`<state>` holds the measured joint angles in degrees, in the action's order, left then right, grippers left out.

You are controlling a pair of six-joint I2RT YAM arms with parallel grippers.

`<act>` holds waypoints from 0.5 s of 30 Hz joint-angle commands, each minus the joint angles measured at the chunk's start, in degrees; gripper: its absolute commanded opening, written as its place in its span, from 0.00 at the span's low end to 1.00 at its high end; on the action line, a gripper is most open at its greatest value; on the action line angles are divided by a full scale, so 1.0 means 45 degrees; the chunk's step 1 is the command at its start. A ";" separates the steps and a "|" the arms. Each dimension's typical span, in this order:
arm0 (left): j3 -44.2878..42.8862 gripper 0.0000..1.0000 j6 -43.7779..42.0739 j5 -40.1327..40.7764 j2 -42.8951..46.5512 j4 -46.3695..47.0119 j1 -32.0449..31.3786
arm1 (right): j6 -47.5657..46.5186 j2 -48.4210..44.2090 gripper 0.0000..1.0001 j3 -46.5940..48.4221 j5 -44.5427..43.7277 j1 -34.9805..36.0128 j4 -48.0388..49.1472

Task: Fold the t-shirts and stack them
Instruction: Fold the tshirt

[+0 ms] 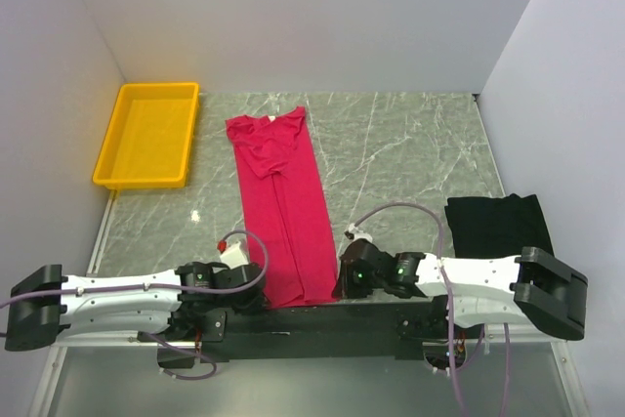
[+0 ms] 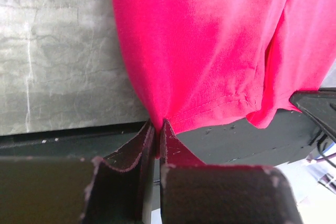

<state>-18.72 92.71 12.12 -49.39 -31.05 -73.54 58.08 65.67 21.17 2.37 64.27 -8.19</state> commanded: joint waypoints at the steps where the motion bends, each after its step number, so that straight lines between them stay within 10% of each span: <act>1: -0.0584 0.01 0.0219 -0.0252 -0.0139 -0.1145 -0.0416 | 0.0100 -0.0080 0.00 -0.0193 -0.0175 0.0618 -0.1851; 11: -0.2166 0.01 0.0200 0.1386 0.0798 -0.3177 -0.0748 | -0.0814 -0.1137 0.00 0.2265 -0.2185 0.0680 -0.4526; 15: -0.2889 0.01 -0.1334 0.2287 0.0935 -0.2810 0.0689 | -0.2104 -0.0495 0.00 0.4002 -0.1877 -0.1597 -0.3945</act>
<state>-28.03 91.70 16.86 -45.98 -43.00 -75.13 54.00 62.08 32.95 -3.42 63.66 -25.85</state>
